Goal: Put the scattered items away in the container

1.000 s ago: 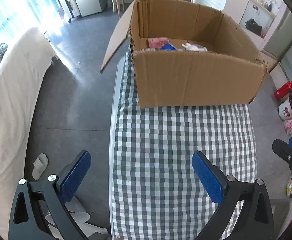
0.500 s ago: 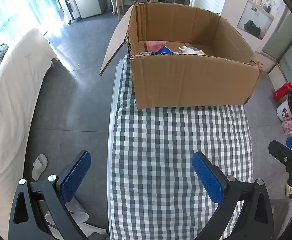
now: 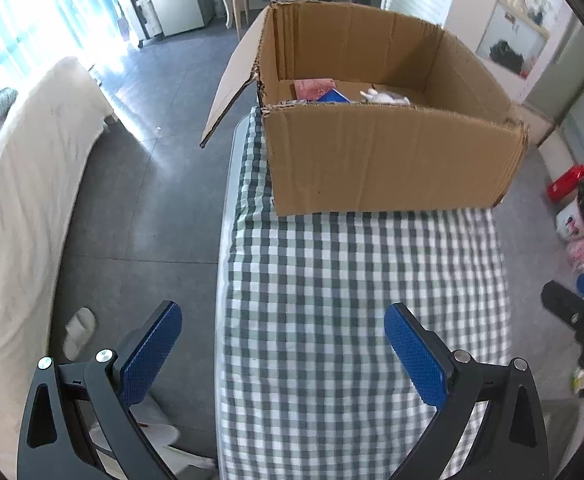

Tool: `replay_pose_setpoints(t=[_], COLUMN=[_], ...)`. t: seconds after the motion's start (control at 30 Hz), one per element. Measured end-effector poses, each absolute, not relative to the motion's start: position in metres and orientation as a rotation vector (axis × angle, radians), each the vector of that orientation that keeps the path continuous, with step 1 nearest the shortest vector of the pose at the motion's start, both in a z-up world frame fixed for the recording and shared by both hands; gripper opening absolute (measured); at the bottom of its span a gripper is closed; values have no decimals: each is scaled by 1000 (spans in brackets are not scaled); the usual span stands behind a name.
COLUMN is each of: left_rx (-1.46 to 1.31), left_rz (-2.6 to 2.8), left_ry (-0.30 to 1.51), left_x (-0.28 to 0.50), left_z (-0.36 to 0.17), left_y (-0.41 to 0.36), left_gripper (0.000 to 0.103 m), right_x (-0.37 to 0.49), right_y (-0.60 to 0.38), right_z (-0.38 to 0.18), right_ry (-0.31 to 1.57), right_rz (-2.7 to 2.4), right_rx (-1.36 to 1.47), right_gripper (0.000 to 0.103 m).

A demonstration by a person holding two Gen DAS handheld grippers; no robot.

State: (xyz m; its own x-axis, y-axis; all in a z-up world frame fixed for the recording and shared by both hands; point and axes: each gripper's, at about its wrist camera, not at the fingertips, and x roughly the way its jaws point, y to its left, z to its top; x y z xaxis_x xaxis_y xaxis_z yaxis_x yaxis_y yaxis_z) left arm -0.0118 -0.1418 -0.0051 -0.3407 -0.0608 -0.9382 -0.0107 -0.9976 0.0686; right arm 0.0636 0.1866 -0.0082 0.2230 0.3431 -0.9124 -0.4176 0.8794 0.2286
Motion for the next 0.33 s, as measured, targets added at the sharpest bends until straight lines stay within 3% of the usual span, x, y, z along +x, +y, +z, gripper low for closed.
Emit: replay_pose_setpoints(t=[0.1,0.23,0.33], left_rx=[1719,1662,1661], left_rz=[-2614,-2628,-2616], left_ry=[-196,-53,-72], left_x=[-8,-7,-8], left_z=[-1,5,5], left_y=[-132,-139,-139], left_gripper=[103,103,103], right_x=[64,64,64], right_y=[186,184,182], right_z=[-11,-16,-17], right_ry=[1247,1260,1264], right_rz=[523,506,503], right_rx=[-69,-79,-74], right_gripper=[84,84,84])
